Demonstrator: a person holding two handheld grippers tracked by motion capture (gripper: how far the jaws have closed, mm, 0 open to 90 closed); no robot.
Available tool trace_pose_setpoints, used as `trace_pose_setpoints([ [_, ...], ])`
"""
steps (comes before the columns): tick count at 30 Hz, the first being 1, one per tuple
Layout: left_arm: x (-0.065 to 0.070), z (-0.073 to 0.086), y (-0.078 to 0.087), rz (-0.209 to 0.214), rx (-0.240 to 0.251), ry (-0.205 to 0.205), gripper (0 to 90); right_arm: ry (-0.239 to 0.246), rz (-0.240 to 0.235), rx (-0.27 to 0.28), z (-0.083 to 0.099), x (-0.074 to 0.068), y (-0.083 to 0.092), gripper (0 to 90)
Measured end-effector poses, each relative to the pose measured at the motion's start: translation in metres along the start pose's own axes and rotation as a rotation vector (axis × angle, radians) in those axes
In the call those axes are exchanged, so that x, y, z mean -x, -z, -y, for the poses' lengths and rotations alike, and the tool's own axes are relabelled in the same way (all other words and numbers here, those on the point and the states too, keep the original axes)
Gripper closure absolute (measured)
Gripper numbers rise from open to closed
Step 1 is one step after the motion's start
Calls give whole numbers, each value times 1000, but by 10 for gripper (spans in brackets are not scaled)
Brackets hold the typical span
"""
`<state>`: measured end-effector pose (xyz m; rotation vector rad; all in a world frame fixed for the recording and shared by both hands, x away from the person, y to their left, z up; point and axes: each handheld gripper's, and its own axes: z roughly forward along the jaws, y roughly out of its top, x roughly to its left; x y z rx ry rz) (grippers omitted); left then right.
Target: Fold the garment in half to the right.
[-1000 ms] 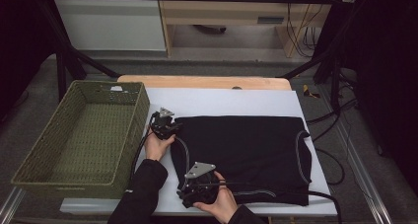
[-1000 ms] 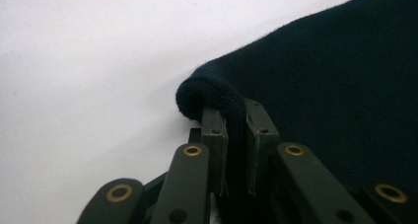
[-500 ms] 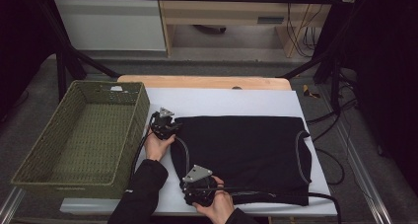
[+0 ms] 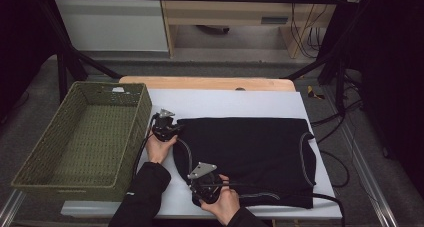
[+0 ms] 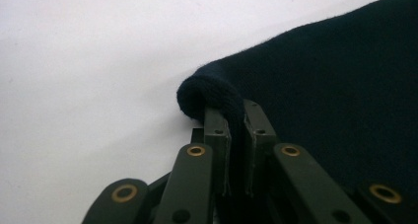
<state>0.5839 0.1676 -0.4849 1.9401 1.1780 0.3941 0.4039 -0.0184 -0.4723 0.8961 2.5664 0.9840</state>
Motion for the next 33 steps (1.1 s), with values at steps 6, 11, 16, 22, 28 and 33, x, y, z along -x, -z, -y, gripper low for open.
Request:
trace_pose_setpoints([
  [6, 0, -1, 2, 5, 3, 13, 834, -41, -48, -6, -1, 8, 1, 733],
  [11, 3, -6, 8, 4, 22, 13, 837, -76, -71, -11, -2, 11, 2, 740],
  [16, 7, -13, 15, 0, 25, -2, 839, -92, -82, 4, -3, 13, 5, 743],
  [22, 12, -17, 20, -7, 29, -19, 839, -103, -96, 31, -7, 16, 17, 744],
  [28, 14, -25, 30, -11, 52, -27, 842, -113, -107, 57, -12, 17, 31, 744],
  [33, 19, -35, 37, -24, 59, -52, 843, -116, -118, 80, -15, 18, 37, 745],
])
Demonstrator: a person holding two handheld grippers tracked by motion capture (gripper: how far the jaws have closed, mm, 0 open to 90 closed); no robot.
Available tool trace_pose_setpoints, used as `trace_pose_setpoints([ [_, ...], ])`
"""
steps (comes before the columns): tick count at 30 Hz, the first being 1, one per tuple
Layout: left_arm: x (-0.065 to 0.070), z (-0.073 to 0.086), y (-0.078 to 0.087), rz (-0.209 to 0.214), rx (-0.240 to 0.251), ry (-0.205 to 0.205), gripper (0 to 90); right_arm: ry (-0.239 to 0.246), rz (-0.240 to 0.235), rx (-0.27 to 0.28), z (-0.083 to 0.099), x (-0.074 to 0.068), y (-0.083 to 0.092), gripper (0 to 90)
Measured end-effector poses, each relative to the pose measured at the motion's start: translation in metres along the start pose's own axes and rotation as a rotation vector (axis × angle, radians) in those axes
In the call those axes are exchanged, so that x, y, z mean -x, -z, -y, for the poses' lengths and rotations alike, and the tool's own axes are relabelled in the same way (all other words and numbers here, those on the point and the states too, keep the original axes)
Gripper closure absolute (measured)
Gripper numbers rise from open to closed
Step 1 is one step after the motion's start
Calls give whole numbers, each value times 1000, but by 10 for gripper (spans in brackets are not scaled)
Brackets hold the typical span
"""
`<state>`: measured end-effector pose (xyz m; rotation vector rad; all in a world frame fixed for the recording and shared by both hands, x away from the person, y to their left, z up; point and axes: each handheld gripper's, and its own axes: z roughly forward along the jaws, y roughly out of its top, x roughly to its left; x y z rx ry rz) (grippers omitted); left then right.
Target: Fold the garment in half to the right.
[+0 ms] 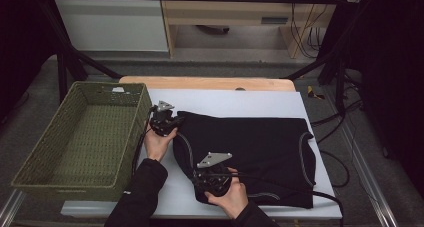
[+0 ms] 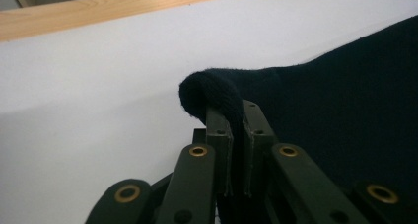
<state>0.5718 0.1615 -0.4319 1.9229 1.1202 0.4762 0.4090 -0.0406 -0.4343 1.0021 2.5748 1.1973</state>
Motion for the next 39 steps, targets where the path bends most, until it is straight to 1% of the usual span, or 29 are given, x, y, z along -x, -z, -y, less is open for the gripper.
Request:
trace_pose_setpoints([
  [5, 2, -8, 7, -6, 7, -12, 843, -2, -12, 18, -2, 0, 4, 744],
  [11, 0, -13, 14, -22, 10, -13, 843, -11, -34, 46, -7, 0, 8, 744],
  [17, 0, -19, 22, -38, 24, -7, 844, -13, -48, 61, -11, -1, 10, 744],
  [21, 2, -24, 27, -52, 26, -24, 844, -10, -51, 70, -14, -2, 13, 744],
  [22, 1, -25, 28, -54, 28, -24, 844, -3, -52, 75, -15, -3, 13, 744],
  [27, -1, -29, 35, -56, 39, -20, 844, 0, -61, 87, -19, -5, 14, 744],
  [32, -2, -33, 43, -56, 58, -15, 844, -3, -73, 97, -23, -8, 14, 744],
  [39, -2, -39, 49, -64, 84, -5, 845, 5, -75, 116, -28, -10, 18, 744],
])
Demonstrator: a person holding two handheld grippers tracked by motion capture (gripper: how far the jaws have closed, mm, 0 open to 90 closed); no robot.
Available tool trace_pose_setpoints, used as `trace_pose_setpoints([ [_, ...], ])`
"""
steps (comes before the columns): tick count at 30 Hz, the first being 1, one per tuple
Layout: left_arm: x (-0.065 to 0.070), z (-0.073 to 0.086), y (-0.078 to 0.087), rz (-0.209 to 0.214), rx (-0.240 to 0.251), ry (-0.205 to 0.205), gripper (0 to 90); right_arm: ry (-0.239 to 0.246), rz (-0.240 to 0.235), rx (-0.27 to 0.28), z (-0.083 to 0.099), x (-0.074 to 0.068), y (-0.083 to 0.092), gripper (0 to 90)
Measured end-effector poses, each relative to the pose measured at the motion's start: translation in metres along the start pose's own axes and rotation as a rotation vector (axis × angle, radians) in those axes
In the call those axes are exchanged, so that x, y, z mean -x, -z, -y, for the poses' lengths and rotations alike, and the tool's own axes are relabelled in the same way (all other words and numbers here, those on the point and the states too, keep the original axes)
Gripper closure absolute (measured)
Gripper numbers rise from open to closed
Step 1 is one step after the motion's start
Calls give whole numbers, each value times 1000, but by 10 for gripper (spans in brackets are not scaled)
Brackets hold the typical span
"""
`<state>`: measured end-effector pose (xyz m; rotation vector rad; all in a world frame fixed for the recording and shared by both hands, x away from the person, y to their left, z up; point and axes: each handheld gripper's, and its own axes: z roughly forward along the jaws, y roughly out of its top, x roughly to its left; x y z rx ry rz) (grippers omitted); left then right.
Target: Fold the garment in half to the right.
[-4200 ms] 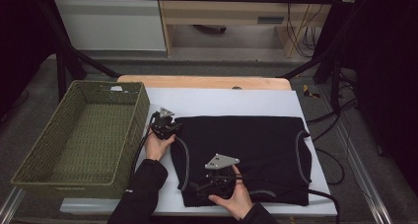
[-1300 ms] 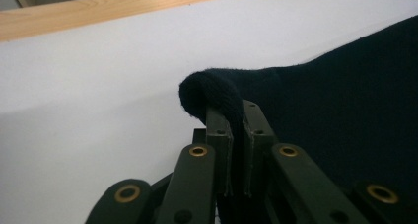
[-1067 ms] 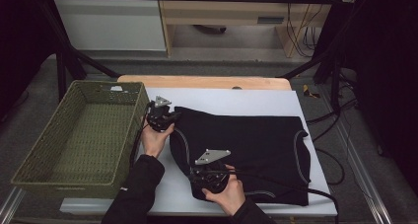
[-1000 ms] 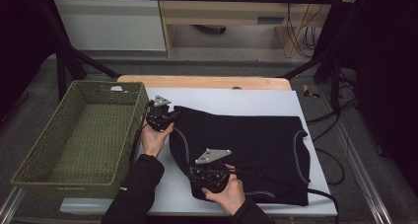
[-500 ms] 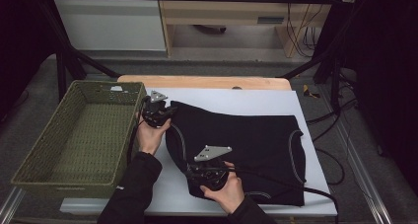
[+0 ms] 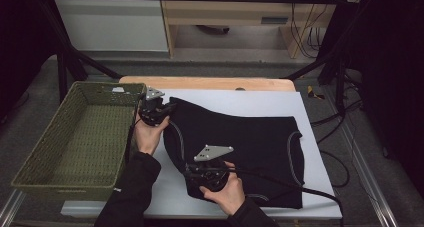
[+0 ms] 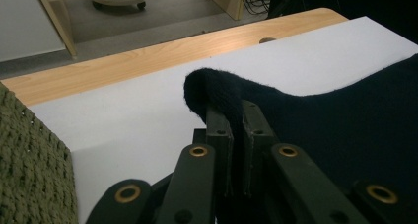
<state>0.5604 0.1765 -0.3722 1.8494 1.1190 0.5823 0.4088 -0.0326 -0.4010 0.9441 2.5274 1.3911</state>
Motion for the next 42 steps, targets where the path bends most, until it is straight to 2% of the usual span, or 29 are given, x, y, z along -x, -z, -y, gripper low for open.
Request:
trace_pose_setpoints([
  [9, -4, -5, 10, -23, 33, 16, 846, 9, -12, 32, -8, -5, 2, 744],
  [16, -8, -8, 19, -47, 37, 28, 852, 14, -18, 44, -13, -9, 2, 744],
  [31, -9, -21, 35, -66, 77, 47, 854, 27, -32, 82, -24, -13, 6, 744],
  [37, -13, -25, 44, -85, 84, 47, 854, 39, -41, 92, -30, -17, 6, 744],
  [42, -16, -28, 51, -95, 97, 64, 854, 42, -48, 104, -35, -19, 5, 744],
])
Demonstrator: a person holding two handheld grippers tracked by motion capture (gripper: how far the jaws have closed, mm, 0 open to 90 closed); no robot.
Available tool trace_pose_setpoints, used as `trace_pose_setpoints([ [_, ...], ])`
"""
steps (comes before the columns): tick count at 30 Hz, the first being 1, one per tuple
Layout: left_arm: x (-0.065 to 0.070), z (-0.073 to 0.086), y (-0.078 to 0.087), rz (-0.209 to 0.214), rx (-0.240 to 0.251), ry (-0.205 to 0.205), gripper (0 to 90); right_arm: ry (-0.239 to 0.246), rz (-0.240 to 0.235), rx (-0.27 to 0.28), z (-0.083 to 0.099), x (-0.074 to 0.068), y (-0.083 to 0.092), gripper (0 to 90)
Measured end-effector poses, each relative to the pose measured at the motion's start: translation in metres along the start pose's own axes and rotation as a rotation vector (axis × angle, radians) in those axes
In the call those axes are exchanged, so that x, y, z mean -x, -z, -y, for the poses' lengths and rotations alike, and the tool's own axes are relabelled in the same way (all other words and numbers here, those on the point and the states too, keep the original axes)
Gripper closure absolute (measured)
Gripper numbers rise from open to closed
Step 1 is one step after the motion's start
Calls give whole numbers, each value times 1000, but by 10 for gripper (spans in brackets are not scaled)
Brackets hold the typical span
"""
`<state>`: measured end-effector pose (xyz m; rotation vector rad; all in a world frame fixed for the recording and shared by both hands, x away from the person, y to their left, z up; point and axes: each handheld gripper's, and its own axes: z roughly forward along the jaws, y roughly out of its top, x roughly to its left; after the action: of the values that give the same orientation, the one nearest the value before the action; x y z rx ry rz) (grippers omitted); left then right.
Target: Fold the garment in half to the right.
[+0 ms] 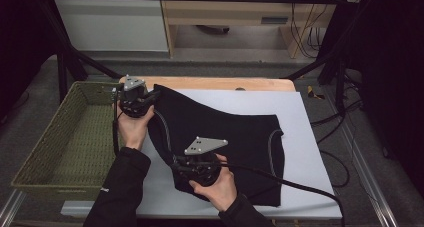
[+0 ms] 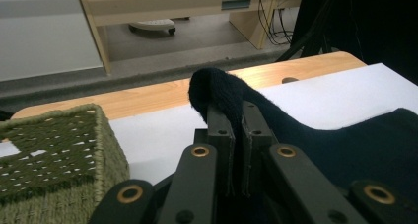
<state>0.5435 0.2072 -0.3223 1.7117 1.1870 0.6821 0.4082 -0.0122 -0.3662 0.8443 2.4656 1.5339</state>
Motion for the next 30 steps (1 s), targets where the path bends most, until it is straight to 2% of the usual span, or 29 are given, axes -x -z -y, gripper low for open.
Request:
trace_pose_setpoints([
  [9, -1, -7, 9, -24, 10, -16, 854, 7, -13, 11, -6, -3, -2, 744],
  [18, -6, -15, 21, -43, 24, -17, 854, 10, -31, 33, -13, -5, -1, 744],
  [23, -10, -18, 27, -48, 33, 0, 854, 24, -40, 34, -17, -9, -4, 744],
  [30, -9, -25, 38, -60, 47, -12, 854, 34, -50, 46, -23, -14, -6, 744],
])
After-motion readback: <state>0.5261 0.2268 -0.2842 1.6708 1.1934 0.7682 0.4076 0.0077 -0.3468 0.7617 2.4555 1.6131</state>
